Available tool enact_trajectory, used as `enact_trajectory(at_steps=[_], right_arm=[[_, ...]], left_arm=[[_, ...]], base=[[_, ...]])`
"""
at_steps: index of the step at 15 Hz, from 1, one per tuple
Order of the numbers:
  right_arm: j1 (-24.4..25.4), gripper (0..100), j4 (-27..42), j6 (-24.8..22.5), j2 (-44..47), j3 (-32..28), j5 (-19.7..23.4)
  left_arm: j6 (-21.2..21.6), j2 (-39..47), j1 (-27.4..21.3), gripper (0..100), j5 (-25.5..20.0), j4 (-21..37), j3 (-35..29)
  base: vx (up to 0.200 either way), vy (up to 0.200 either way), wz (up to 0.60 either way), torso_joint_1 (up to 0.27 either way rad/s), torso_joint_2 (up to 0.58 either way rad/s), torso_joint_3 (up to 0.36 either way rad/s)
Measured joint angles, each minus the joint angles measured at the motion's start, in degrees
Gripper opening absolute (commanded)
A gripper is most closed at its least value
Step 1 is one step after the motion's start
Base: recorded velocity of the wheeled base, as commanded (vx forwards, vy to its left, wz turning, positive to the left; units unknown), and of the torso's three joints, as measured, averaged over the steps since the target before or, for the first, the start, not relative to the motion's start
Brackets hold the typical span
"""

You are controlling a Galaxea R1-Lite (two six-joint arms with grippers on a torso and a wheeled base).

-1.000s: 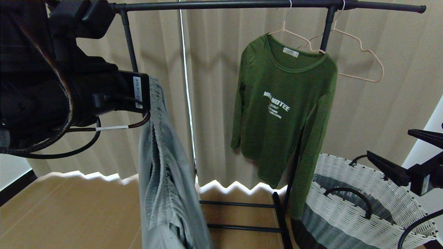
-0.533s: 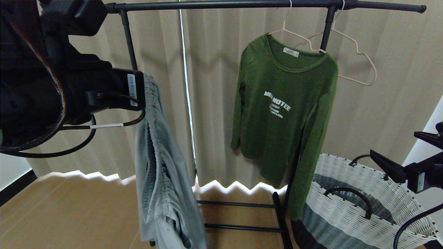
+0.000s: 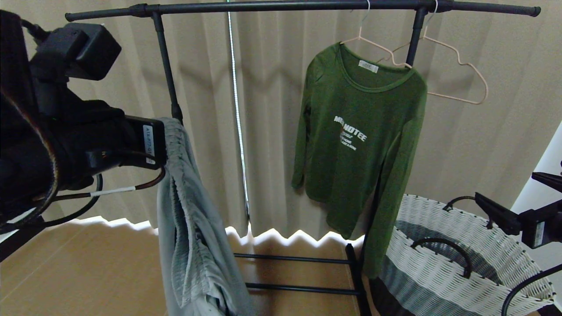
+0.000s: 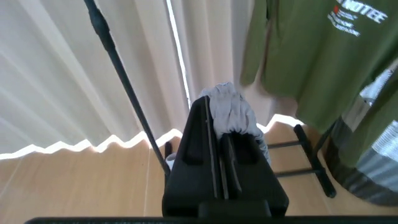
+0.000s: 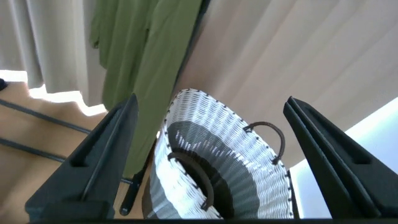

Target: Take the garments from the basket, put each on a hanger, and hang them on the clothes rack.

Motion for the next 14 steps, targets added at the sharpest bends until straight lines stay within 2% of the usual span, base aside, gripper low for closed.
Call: enact_trajectory(at_steps=[2, 5, 8, 14], right_arm=[[-0.8, 100, 0.1, 0.1, 0.0, -0.5, 0.0], [-1.3, 100, -0.2, 0.2, -0.1, -1.5, 0.0], [-1.5, 100, 0.0, 0.1, 0.0, -2.1, 0.0], [-1.7, 100, 0.0, 0.0, 0.1, -2.7, -0.1]], left_arm=[[1.0, -2.1, 0.7, 0, -0.4, -0.6, 3.4], [3.8, -4.6, 4.3, 0, -3.9, -1.0, 5.7], [7.7, -6.8, 7.4, 0, -7.3, -1.0, 7.5], [8.0, -9.9, 9.4, 0, -8.2, -0.7, 10.0]], base=[[0.0, 0.0, 0.0, 0.031, -0.09, -0.062], [0.0, 0.0, 0.0, 0.084, -0.26, -0.25], [0.0, 0.0, 0.0, 0.113, -0.51, -0.289], [0.0, 0.0, 0.0, 0.211, -0.48, -0.282]])
